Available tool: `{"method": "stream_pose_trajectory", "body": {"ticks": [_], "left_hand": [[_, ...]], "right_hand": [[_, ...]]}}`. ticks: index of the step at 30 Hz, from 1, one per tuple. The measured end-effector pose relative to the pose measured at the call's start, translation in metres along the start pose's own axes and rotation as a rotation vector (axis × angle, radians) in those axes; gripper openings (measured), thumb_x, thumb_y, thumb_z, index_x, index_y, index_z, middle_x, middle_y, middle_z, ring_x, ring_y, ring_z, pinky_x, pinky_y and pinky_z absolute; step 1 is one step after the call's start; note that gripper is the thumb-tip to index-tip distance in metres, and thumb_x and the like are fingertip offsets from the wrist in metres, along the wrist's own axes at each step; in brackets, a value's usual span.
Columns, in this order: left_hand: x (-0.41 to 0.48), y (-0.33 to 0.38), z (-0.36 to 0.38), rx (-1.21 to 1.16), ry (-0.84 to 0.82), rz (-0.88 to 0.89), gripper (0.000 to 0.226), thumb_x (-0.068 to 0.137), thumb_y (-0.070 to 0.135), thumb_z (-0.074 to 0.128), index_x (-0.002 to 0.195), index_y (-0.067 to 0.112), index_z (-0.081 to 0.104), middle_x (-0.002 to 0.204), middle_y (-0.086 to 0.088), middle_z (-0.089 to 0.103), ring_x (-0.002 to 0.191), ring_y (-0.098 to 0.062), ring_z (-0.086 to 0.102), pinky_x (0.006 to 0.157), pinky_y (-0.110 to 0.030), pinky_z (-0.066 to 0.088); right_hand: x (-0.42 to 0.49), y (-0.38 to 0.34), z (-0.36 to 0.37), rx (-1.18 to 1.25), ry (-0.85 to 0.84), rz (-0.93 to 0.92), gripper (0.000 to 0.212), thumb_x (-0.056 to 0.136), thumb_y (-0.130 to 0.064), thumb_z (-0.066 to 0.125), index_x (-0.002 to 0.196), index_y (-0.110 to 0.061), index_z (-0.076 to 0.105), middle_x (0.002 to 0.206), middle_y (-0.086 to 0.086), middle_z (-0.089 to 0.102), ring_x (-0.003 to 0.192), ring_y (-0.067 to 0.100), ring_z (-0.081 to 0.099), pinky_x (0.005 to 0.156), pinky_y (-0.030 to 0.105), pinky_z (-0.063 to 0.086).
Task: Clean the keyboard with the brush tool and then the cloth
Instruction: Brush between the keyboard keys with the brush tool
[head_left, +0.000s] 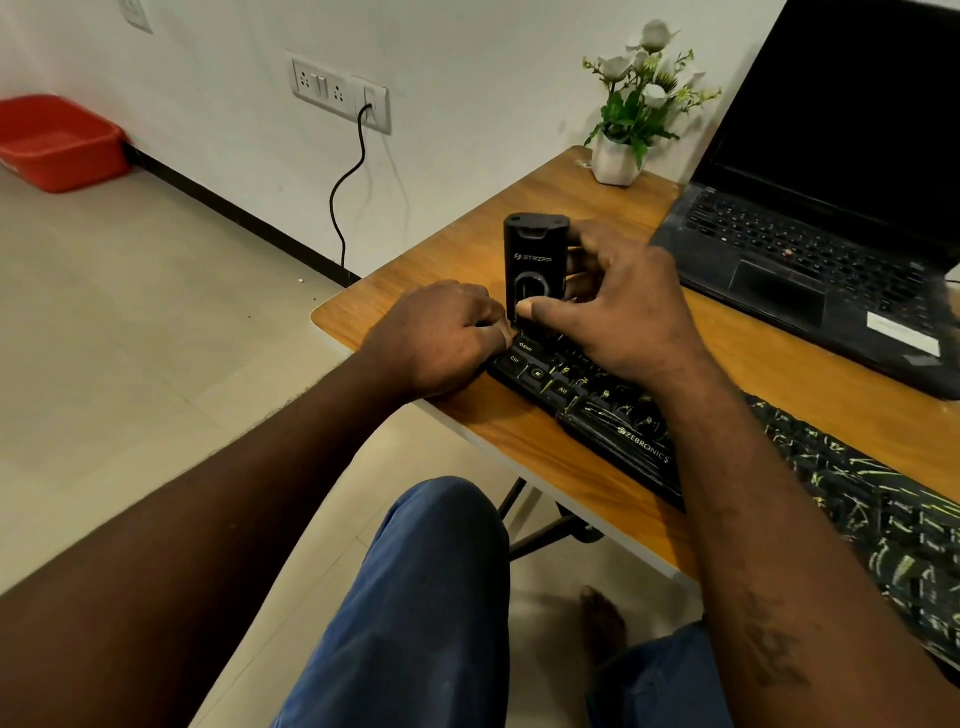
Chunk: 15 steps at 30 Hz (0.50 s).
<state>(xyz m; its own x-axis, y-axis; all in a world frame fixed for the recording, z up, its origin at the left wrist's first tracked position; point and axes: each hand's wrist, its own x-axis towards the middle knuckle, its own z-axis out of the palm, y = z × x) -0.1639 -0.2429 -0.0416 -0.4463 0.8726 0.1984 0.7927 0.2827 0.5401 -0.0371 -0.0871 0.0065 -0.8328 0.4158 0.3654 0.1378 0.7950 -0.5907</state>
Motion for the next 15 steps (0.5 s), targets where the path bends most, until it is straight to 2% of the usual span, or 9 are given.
{"method": "stream_pose_trajectory", "body": {"ticks": [3, 6, 9, 12, 15], "left_hand": [[0.0011, -0.0007, 0.0009, 0.023, -0.002, -0.009, 0.029, 0.088, 0.048, 0.039, 0.081, 0.029, 0.06, 0.084, 0.01, 0.054, 0.086, -0.016, 0.052, 0.074, -0.038, 0.04], [0.0019, -0.0027, 0.001, 0.034, -0.009, -0.014, 0.026, 0.088, 0.048, 0.04, 0.079, 0.032, 0.059, 0.084, 0.01, 0.054, 0.088, -0.016, 0.052, 0.075, -0.038, 0.038], [0.0015, -0.0014, 0.0012, 0.023, -0.01, -0.002, 0.031, 0.086, 0.046, 0.039, 0.076, 0.027, 0.061, 0.082, 0.008, 0.054, 0.083, -0.017, 0.053, 0.075, -0.042, 0.043], [0.0012, 0.0, 0.0004, 0.012, -0.006, -0.005, 0.03, 0.085, 0.048, 0.037, 0.073, 0.029, 0.058, 0.081, 0.008, 0.054, 0.082, -0.018, 0.053, 0.074, -0.043, 0.045], [0.0016, -0.0011, 0.001, 0.031, -0.002, -0.015, 0.029, 0.085, 0.05, 0.037, 0.073, 0.033, 0.058, 0.083, 0.009, 0.055, 0.086, -0.017, 0.053, 0.079, -0.041, 0.043]], "right_hand": [[0.0036, 0.0027, 0.0002, -0.033, 0.039, 0.021, 0.065, 0.078, -0.034, 0.089, 0.136, -0.028, 0.061, 0.112, -0.01, 0.072, 0.087, 0.0, 0.068, 0.075, 0.02, 0.059], [0.0085, 0.007, 0.002, -0.11, 0.142, 0.063, 0.068, 0.078, -0.036, 0.088, 0.138, -0.026, 0.059, 0.12, -0.005, 0.073, 0.097, 0.007, 0.069, 0.078, 0.027, 0.061], [0.0037, 0.002, -0.0005, -0.058, 0.044, 0.04, 0.063, 0.078, -0.034, 0.089, 0.135, -0.027, 0.062, 0.112, -0.012, 0.071, 0.092, 0.002, 0.068, 0.079, 0.022, 0.059], [0.0007, -0.0018, -0.0018, -0.021, -0.03, 0.015, 0.058, 0.078, -0.032, 0.089, 0.131, -0.027, 0.065, 0.112, -0.013, 0.072, 0.089, -0.002, 0.068, 0.079, 0.025, 0.061], [0.0083, 0.0077, -0.0021, -0.103, 0.121, 0.081, 0.061, 0.079, -0.033, 0.089, 0.133, -0.024, 0.063, 0.119, -0.005, 0.073, 0.097, 0.008, 0.07, 0.079, 0.027, 0.06]]}}
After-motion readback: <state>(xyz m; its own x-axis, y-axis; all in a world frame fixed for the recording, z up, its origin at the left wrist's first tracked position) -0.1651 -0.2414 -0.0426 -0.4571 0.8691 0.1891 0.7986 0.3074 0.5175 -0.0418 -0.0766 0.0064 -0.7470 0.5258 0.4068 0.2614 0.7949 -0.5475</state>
